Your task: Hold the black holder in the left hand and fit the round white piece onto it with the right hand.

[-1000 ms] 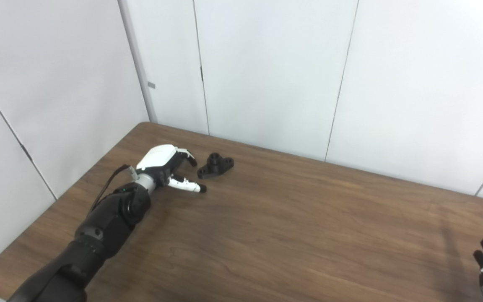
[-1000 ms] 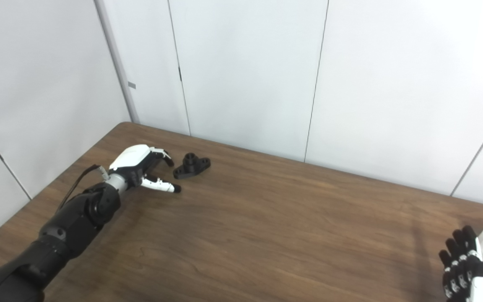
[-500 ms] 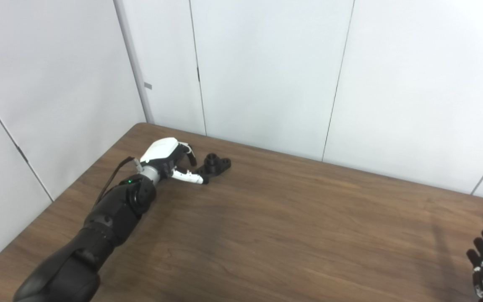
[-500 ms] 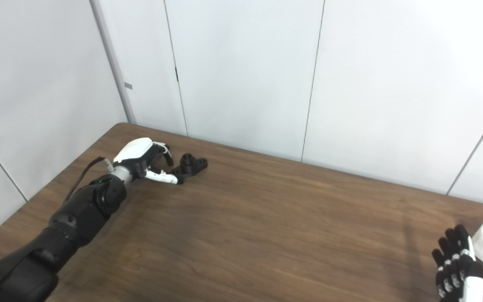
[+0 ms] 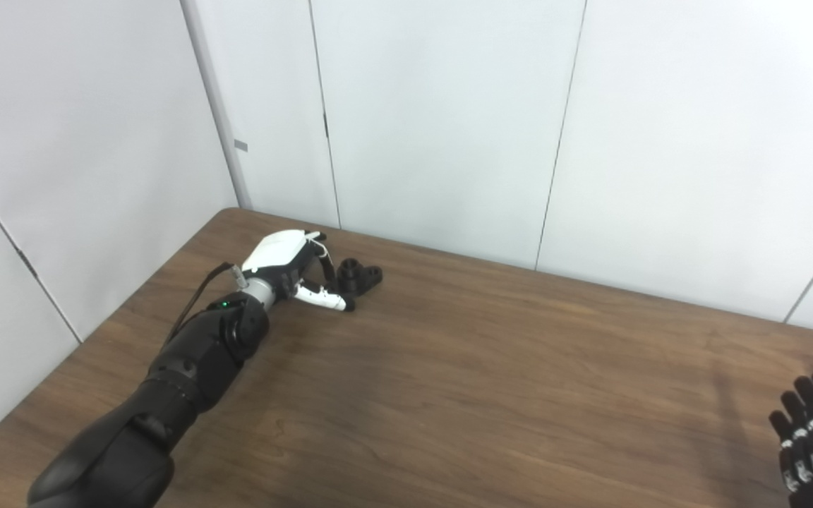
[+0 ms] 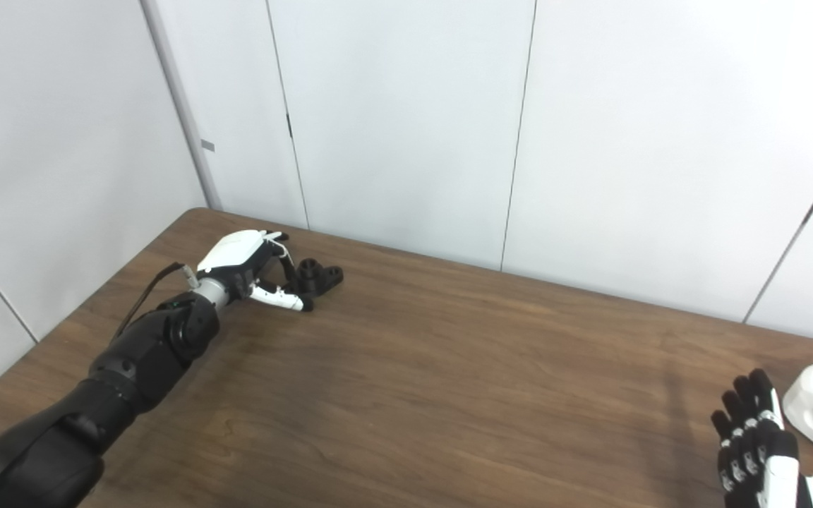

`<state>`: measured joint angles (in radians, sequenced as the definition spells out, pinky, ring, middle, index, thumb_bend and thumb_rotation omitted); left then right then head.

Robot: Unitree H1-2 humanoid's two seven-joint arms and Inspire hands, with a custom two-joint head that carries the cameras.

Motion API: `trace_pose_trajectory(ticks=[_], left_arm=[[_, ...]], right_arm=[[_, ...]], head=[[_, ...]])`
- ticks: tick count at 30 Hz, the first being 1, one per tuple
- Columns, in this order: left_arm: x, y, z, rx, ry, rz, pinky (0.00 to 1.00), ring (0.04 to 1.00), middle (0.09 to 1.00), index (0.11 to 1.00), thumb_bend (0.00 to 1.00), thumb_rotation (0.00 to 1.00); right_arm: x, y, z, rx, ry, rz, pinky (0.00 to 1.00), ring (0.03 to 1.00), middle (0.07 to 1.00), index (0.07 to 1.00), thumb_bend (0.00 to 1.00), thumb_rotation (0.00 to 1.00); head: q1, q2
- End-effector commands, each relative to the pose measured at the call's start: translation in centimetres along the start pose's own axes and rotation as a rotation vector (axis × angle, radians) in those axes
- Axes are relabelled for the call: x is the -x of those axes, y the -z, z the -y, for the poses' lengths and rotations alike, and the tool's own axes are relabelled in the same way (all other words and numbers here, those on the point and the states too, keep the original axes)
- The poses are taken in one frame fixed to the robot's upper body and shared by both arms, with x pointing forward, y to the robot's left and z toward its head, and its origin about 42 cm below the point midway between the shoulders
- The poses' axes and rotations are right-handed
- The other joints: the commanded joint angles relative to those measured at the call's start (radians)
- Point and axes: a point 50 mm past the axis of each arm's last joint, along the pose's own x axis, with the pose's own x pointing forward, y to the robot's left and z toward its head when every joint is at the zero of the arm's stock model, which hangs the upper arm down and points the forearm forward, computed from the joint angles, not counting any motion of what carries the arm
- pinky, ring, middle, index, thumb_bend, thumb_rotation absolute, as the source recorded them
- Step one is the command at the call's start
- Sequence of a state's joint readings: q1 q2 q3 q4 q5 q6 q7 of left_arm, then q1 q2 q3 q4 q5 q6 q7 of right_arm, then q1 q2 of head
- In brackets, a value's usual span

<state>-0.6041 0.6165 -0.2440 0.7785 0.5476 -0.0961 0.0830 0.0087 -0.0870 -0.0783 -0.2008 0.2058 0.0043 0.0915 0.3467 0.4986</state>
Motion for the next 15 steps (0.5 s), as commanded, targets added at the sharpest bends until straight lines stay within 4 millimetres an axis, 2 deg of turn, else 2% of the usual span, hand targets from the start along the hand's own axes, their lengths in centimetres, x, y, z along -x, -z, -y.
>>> trace_pose_trajectory(ticks=[1,8,15], left_arm=[[-0.49,-1.08,-0.43,-0.007,0.003,0.044,1.00,1.000,0.975,0.869,1.00,0.36],[-0.05,-0.80,-0.74,-0.002,0.009,0.037,1.00,1.000,0.984,0.927,1.00,0.37],[0.00,-0.57,-0.96,-0.022,0.011,0.036,1.00,1.000,0.984,0.932,1.00,0.36]], right_arm=[[-1.08,-1.41,-0.21,0.005,-0.012,0.068,1.00,1.000,1.000,1.000,0.44,1.00],[-1.21,-1.26,0.17,0.008,-0.013,0.071,1.00,1.000,1.000,1.000,0.45,1.00],[-1.08,-1.32,0.27,0.007,-0.008,0.075,1.00,1.000,1.000,1.000,0.47,1.00]], head=[[0.002,0.001],[0.003,0.001],[0.005,0.005]])
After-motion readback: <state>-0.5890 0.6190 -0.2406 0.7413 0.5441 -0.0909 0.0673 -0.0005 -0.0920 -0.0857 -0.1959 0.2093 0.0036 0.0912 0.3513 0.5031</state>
